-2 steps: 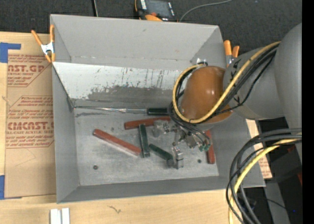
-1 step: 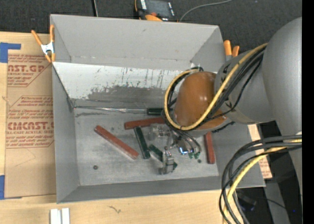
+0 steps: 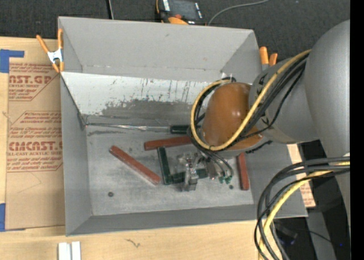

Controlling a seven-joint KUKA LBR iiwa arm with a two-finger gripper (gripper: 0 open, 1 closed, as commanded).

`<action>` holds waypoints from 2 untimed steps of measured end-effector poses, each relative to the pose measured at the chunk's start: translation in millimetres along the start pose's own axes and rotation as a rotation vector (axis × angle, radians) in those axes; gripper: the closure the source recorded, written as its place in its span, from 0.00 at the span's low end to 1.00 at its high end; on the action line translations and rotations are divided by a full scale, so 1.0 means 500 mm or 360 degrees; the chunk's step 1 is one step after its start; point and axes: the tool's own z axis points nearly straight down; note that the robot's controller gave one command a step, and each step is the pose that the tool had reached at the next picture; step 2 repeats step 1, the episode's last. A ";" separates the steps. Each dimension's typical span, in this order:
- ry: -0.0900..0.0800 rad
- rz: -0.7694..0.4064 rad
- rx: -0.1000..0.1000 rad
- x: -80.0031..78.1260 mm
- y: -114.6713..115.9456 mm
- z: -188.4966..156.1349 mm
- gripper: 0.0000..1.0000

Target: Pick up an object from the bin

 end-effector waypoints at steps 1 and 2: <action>-0.0014 -0.0356 0.0000 -0.033 0.171 -0.300 1.00; -0.0014 -0.0356 0.0000 -0.033 0.171 -0.300 1.00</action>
Offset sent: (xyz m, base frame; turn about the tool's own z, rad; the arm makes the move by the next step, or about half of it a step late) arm 0.0033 0.0836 0.1467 -0.2197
